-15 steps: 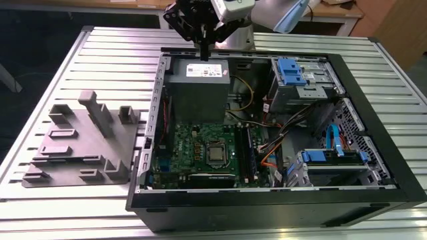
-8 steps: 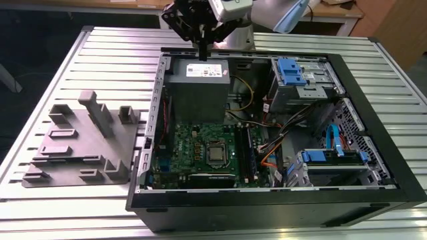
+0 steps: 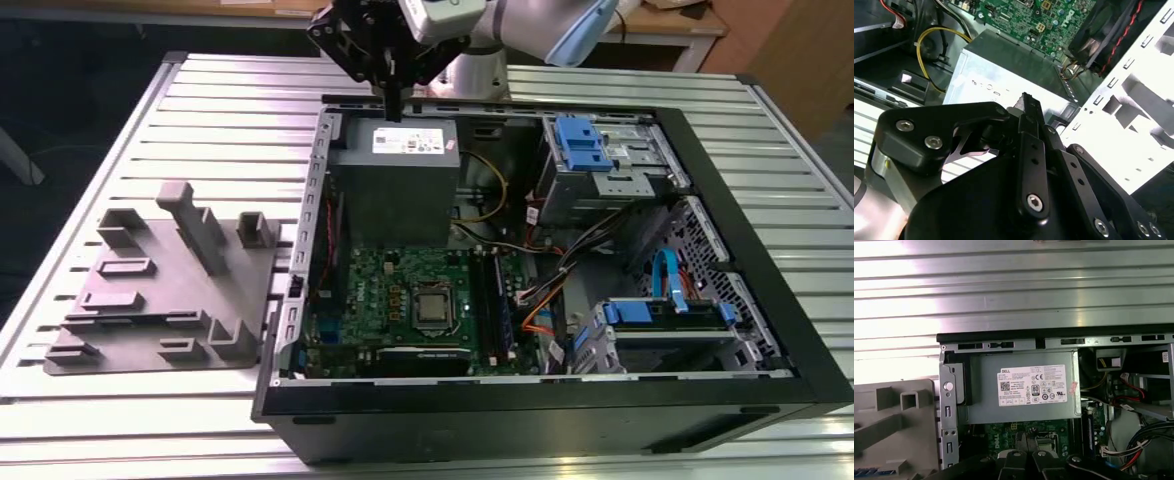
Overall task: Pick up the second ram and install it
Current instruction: 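Reach for the second ram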
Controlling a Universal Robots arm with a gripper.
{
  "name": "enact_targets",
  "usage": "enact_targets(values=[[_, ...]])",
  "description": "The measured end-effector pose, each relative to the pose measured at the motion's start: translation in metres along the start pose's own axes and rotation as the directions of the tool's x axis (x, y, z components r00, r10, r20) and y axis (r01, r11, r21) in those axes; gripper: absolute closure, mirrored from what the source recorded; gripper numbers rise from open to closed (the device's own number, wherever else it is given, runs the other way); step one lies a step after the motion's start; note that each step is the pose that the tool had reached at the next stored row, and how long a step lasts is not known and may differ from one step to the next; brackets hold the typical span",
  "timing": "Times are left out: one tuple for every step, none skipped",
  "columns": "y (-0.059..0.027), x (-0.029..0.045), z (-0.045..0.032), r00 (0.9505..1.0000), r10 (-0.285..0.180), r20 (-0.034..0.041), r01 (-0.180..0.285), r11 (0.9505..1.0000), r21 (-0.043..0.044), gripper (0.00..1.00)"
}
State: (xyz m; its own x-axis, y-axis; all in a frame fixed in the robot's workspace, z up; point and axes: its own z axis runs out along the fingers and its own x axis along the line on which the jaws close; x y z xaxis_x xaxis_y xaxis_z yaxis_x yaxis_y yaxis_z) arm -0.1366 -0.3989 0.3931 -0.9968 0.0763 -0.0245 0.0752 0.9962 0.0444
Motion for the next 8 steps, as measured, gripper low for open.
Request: enact_targets(values=[[-0.0001,0.0018,0.0000,1.0000,0.000,0.0000,0.000,1.0000,0.0000,0.93],[-0.0003,0.0037,0.0000,1.0000,0.000,0.0000,0.000,1.0000,0.0001,0.93],[-0.0004,0.0058,0.0000,1.0000,0.000,0.0000,0.000,1.0000,0.0001,0.93],[-0.0006,0.0081,0.0000,1.0000,0.000,-0.0001,0.000,1.0000,0.0001,0.93],[-0.0008,0.0104,0.0000,1.0000,0.000,0.0000,0.000,1.0000,0.0001,0.93],[-0.0010,0.0129,0.0000,1.0000,0.000,0.0000,0.000,1.0000,0.0001,0.93],[-0.0012,0.0157,0.0000,1.0000,0.000,0.0000,0.000,1.0000,0.0001,0.93],[-0.0014,0.0184,0.0000,1.0000,0.000,0.0001,0.000,1.0000,0.0000,0.93]])
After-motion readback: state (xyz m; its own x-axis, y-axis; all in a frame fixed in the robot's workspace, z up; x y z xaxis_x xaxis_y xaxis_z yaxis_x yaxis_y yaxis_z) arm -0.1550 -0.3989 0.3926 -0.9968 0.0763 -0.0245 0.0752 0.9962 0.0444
